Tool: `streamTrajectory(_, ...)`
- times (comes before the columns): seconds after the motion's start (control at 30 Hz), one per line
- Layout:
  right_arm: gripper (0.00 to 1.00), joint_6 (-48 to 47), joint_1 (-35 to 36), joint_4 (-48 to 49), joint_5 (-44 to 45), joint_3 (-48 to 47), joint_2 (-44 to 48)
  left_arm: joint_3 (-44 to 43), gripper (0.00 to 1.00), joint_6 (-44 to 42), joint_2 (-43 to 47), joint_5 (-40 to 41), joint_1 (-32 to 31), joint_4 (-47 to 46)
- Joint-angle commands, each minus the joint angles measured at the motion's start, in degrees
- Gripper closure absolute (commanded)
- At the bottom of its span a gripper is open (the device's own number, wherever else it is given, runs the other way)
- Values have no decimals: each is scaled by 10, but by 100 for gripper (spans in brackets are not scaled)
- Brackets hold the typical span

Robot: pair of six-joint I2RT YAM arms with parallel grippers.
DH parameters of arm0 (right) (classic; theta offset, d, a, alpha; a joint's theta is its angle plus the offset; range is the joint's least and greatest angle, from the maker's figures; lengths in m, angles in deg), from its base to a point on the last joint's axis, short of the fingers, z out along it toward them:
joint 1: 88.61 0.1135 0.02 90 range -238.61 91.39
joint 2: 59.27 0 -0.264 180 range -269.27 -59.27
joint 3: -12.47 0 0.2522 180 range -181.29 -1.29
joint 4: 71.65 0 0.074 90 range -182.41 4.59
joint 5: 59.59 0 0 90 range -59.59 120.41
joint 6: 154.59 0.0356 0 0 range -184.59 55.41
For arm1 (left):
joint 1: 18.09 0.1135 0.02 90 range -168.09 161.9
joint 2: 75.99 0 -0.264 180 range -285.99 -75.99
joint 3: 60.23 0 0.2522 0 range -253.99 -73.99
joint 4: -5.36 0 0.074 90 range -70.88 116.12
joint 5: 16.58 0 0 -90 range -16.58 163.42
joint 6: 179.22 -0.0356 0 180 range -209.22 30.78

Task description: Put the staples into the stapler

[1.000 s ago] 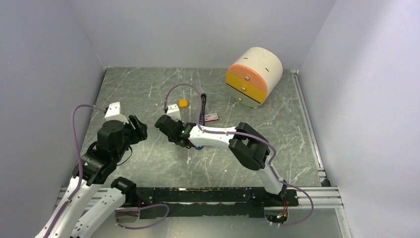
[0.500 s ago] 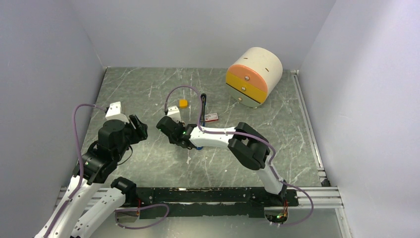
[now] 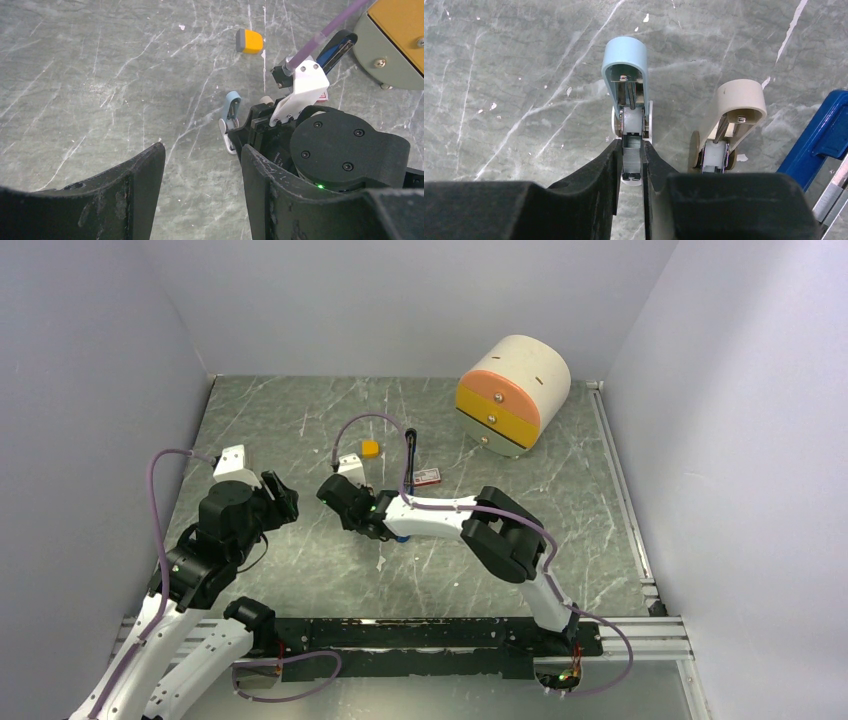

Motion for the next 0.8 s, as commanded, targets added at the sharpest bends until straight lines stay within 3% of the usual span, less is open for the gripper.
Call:
streamTrajectory(0.0, 75, 3, -2, -4, -6, 12, 21, -4, 37, -8, 2, 1, -1, -6)
streamTrajectory(0.23, 65, 10, -2, -14, -4, -3, 39, -4, 37, -7, 4, 3, -1, -5)
streamTrajectory(0.5, 64, 10, -10, -30, 9, -27, 54, -4, 37, -7, 2, 3, -1, -6)
streamTrajectory(0.77, 57, 5, -46, -8, -29, 17, 125, -1, 37, -17, -5, -34, -1, -19)
